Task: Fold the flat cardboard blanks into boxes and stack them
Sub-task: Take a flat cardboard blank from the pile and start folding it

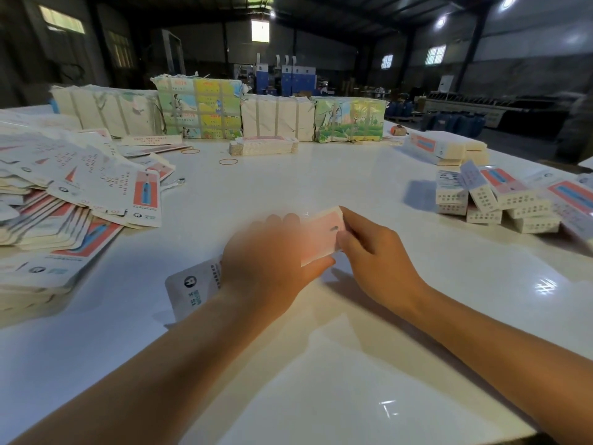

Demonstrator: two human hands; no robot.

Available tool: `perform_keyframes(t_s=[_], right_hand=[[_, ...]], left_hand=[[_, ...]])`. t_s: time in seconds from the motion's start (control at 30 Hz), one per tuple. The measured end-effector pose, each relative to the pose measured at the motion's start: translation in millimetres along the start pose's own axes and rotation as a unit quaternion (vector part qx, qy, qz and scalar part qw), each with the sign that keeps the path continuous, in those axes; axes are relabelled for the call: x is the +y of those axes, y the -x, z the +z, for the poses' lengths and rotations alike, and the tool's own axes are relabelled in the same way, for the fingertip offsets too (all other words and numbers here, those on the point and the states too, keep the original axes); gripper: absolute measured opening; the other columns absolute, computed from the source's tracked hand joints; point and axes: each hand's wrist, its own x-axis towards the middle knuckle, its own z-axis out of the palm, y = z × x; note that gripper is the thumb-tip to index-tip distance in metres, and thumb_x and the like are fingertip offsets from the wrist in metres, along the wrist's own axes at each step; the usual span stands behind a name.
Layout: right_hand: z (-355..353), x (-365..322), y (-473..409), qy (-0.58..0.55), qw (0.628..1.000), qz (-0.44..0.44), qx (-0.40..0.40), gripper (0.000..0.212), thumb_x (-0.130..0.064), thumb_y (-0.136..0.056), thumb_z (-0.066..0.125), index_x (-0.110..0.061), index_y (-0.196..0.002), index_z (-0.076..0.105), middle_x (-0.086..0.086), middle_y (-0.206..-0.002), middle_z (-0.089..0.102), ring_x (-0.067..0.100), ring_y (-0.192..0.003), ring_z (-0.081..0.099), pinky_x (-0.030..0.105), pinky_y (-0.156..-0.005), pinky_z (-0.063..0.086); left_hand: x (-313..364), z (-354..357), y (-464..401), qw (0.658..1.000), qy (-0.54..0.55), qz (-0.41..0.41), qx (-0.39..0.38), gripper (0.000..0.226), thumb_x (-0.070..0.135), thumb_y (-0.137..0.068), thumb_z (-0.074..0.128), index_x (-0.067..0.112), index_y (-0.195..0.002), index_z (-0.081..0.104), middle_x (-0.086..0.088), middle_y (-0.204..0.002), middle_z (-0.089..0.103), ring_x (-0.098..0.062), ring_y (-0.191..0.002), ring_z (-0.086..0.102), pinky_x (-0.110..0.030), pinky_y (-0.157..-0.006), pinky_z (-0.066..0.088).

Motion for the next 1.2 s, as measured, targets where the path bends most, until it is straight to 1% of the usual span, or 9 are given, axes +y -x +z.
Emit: perform_keyframes(t_s=[0.17,0.27,0.37,0.53,0.63,0.73,0.83,1.03,1.2], right_hand=[[-4,0,2,-0.008,0.999,-0.019,-0.030,0.024,-0.009,-0.092,0.051,-0.023,-0.110,0.059,-0.003,-0.097,0.068,0.015,-0.085,0.063,0.019,-0.070,0.051],[1,2,2,-0.061,0.994,-0.005,-0.087,0.050,-0.010,-0.090,0.057,-0.044,-0.121,0.041,-0.024,-0.109,0.059,0.001,-0.101,0.057,0.028,-0.089,0.051],[1,7,-2,-0.045,0.993,0.021,-0.111,0.078,-0.013,-0.091,0.057,-0.038,-0.148,0.009,-0.035,-0.128,0.038,-0.002,-0.116,0.047,0.033,-0.105,0.041],[-5,10,-5,0.164,0.968,-0.171,-0.086,0.068,-0.021,-0.090,0.055,-0.022,-0.146,0.017,0.002,-0.156,0.014,0.018,-0.141,0.024,0.029,-0.113,0.027],[-9,16,-6,0.274,0.930,-0.224,-0.097,0.064,-0.006,-0.085,0.061,-0.005,-0.143,0.035,0.021,-0.145,0.037,0.036,-0.129,0.039,0.042,-0.102,0.040],[-14,16,-8,0.305,0.914,-0.250,-0.093,0.060,-0.012,-0.086,0.065,-0.005,-0.141,0.041,0.023,-0.134,0.047,0.040,-0.118,0.046,0.045,-0.093,0.045],[-19,20,-11,0.310,0.912,-0.259,-0.065,0.054,-0.015,-0.089,0.063,-0.007,-0.139,0.044,0.023,-0.130,0.050,0.040,-0.113,0.048,0.044,-0.090,0.043],[-78,39,-46,0.286,0.945,-0.088,0.134,0.049,-0.026,-0.093,0.057,-0.021,-0.140,0.044,0.016,-0.122,0.052,0.032,-0.105,0.049,0.041,-0.083,0.046],[-214,79,-74,0.363,0.876,0.097,0.303,0.028,-0.025,-0.096,0.047,-0.022,-0.123,0.053,0.012,-0.117,0.049,0.028,-0.101,0.049,0.041,-0.082,0.050]], left_hand=[[-1,2,-2,1.000,-0.016,0.011,0.009,0.067,0.064,-0.085,0.030,0.006,-0.078,0.062,-0.007,-0.059,0.054,-0.023,-0.046,0.051,-0.023,-0.043,0.035],[-8,3,-3,0.999,-0.019,0.022,0.023,0.066,0.056,-0.089,0.025,0.003,-0.078,0.062,-0.010,-0.060,0.055,-0.025,-0.045,0.052,-0.024,-0.042,0.040],[-13,5,-3,0.999,-0.002,0.045,0.030,0.079,0.060,-0.092,0.011,0.001,-0.079,0.061,-0.012,-0.060,0.056,-0.027,-0.044,0.052,-0.026,-0.042,0.043],[-16,8,-3,0.998,-0.012,0.066,0.000,0.072,0.072,-0.082,0.032,0.005,-0.081,0.060,-0.010,-0.059,0.055,-0.027,-0.043,0.052,-0.025,-0.041,0.040],[-18,11,-1,0.998,0.040,0.031,-0.042,0.063,0.071,-0.078,0.047,0.010,-0.087,0.059,-0.007,-0.065,0.057,-0.027,-0.049,0.054,-0.031,-0.045,0.047],[-23,15,1,0.994,0.045,0.097,0.001,0.085,0.072,-0.086,0.019,0.001,-0.096,0.066,-0.016,-0.078,0.066,-0.034,-0.060,0.061,-0.041,-0.056,0.053],[-18,12,-3,0.990,0.024,0.127,0.060,0.077,0.064,-0.089,0.023,0.001,-0.105,0.065,-0.020,-0.099,0.065,-0.041,-0.082,0.061,-0.048,-0.072,0.047],[-7,41,0,0.951,0.171,0.248,0.070,0.032,0.049,-0.093,0.030,0.025,-0.096,0.051,0.000,-0.077,0.059,-0.019,-0.073,0.044,-0.040,-0.046,0.049],[-14,74,1,0.944,0.222,0.245,0.007,0.031,0.052,-0.093,0.025,0.032,-0.090,0.048,0.009,-0.080,0.036,-0.014,-0.064,0.035,-0.036,-0.040,0.047]])
